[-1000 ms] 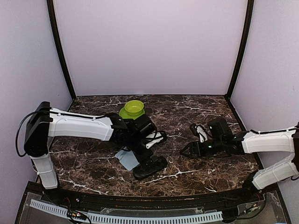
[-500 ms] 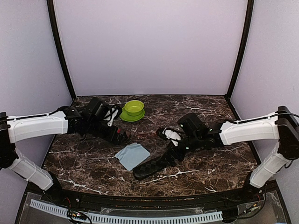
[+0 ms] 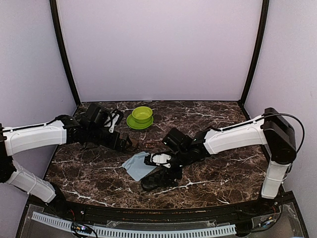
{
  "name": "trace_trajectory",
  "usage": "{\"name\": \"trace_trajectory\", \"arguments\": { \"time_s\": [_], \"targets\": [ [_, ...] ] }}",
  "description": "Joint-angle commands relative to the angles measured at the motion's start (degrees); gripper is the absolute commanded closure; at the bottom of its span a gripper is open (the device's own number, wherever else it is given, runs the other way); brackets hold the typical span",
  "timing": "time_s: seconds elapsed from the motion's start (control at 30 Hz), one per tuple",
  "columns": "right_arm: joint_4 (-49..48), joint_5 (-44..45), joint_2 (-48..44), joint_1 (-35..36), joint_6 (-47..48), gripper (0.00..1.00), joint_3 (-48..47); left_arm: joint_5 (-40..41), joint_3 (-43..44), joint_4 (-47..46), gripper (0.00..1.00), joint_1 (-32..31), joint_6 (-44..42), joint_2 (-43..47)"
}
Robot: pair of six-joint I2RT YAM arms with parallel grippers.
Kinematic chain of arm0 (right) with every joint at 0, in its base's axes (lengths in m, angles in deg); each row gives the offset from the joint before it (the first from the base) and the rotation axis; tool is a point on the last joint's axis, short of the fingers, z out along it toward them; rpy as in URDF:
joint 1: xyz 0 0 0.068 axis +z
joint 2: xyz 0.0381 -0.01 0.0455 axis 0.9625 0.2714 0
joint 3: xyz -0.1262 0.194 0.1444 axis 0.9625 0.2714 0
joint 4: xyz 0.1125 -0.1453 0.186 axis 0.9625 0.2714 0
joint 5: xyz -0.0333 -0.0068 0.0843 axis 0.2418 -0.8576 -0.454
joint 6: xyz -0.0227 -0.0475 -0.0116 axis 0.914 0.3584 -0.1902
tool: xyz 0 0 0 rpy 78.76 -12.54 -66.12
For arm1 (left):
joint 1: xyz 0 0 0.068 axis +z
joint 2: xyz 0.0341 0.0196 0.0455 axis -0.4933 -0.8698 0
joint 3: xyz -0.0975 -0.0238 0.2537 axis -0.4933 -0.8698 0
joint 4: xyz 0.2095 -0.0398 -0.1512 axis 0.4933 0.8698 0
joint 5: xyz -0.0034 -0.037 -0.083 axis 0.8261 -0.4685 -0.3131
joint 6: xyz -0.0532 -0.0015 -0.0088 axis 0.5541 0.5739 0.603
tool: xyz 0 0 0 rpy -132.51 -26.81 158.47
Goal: Organize the sunglasses
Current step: Pick up the case with sunglasses at the corner of the board, then place the case with sunglasses at the center of the board.
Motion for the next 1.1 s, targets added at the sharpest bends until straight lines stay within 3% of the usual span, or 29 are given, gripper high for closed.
{"name": "trace_trajectory", "arguments": {
  "time_s": [0.0, 0.17, 0.33, 0.6, 0.87, 1.07],
  "targets": [
    [3.55, 2.0, 1.96, 1.67, 3.39, 0.0, -3.51, -1.26, -0.96, -1.39, 0.01, 0.45, 0.43, 1.22],
    [5.6, 4.69, 4.15, 2.82, 3.57, 0.03, -5.15, -1.56, -1.49, -1.83, 0.01, 0.5, 0.67, 1.19],
    [7.41, 8.31, 4.97, 3.24, 2.14, 0.12, -5.92, -1.77, -1.83, -2.3, 0.01, 0.56, 0.87, 0.72],
    [5.09, 11.08, -3.24, 1.41, -3.15, 0.35, -0.68, -1.47, -1.48, -2.64, 0.01, 0.58, 0.98, 0.22],
    [3.13, 12.12, -18.88, -11.66, -10.26, 0.49, 10.2, -2.23, -0.97, -3.64, 0.01, 0.6, 0.97, -1.28],
    [4.62, 16.91, -15.81, -22.6, -13.51, 0.51, 6.95, -2.26, 0.0, -3.82, 0.01, 0.6, 0.97, -3.55]
  ]
}}
